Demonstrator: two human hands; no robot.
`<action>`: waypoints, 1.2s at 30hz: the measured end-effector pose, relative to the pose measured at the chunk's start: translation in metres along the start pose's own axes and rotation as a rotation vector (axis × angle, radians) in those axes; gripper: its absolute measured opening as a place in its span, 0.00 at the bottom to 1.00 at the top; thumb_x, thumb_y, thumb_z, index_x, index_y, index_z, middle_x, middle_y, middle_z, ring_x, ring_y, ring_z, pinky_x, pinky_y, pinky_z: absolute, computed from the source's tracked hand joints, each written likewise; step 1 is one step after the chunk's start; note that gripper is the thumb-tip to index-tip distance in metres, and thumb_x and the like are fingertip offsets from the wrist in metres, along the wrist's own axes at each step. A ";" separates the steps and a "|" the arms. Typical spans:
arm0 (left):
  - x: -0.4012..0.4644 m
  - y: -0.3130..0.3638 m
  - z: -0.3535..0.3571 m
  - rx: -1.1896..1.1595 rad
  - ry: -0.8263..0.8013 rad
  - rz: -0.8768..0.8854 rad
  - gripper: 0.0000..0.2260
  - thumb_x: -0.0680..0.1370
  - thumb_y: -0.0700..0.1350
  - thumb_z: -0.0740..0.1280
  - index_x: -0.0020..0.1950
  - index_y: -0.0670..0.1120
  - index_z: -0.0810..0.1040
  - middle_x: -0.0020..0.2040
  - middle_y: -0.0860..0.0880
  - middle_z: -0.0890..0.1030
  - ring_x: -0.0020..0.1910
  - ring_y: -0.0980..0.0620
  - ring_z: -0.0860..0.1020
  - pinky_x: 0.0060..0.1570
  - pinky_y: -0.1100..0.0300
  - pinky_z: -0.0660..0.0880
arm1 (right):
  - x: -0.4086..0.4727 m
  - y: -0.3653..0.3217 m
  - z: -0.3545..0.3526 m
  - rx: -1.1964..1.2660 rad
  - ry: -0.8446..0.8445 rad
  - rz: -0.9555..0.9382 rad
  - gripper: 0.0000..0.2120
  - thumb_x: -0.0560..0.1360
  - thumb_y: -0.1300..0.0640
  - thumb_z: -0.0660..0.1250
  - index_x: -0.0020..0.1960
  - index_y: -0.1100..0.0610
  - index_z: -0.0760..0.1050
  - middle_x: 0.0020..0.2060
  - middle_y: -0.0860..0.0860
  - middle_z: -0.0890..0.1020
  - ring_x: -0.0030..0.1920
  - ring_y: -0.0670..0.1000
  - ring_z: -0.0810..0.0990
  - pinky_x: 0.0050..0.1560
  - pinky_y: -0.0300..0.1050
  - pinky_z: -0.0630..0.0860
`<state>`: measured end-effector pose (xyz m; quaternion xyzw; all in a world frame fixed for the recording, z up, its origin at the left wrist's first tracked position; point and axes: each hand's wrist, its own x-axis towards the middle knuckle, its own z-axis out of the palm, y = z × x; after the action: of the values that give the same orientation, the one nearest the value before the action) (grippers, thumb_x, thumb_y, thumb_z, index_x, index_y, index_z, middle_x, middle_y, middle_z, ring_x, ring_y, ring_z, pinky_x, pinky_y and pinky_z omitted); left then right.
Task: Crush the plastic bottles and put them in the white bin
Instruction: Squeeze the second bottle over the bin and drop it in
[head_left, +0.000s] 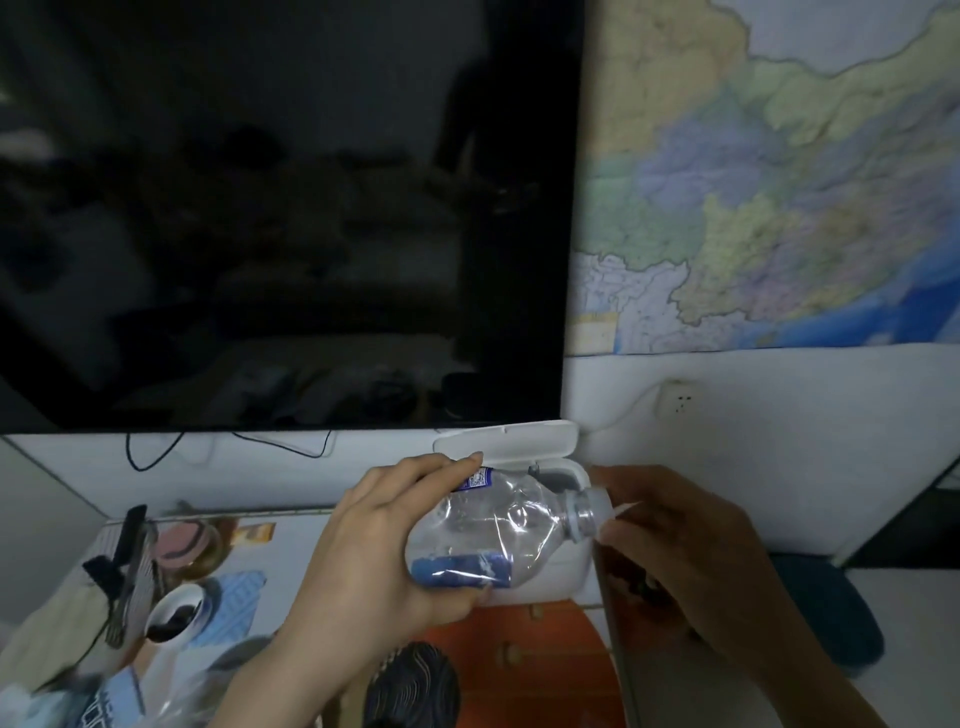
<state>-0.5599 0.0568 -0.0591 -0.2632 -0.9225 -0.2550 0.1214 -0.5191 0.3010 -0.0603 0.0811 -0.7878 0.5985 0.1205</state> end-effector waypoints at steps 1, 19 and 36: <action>0.001 0.001 -0.002 -0.002 0.001 0.002 0.41 0.56 0.61 0.76 0.67 0.64 0.66 0.60 0.63 0.72 0.57 0.61 0.71 0.56 0.60 0.70 | 0.000 -0.003 -0.002 0.004 -0.016 -0.005 0.14 0.60 0.43 0.68 0.46 0.42 0.79 0.34 0.47 0.85 0.33 0.44 0.83 0.32 0.33 0.76; 0.012 0.019 -0.014 -0.021 -0.018 0.056 0.40 0.56 0.65 0.72 0.67 0.67 0.64 0.60 0.67 0.71 0.58 0.63 0.68 0.56 0.63 0.67 | 0.001 -0.018 -0.023 -0.063 -0.039 -0.066 0.26 0.60 0.26 0.65 0.46 0.44 0.79 0.39 0.42 0.85 0.39 0.42 0.83 0.40 0.34 0.80; 0.010 0.016 -0.011 -0.011 -0.011 0.033 0.40 0.56 0.66 0.71 0.66 0.66 0.65 0.59 0.64 0.72 0.57 0.63 0.68 0.55 0.63 0.66 | 0.000 -0.017 -0.015 -0.180 0.018 -0.217 0.13 0.66 0.39 0.67 0.49 0.40 0.77 0.43 0.36 0.83 0.41 0.37 0.82 0.40 0.25 0.75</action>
<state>-0.5586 0.0676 -0.0398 -0.2803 -0.9173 -0.2565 0.1189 -0.5129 0.3105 -0.0406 0.1494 -0.8238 0.5097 0.1983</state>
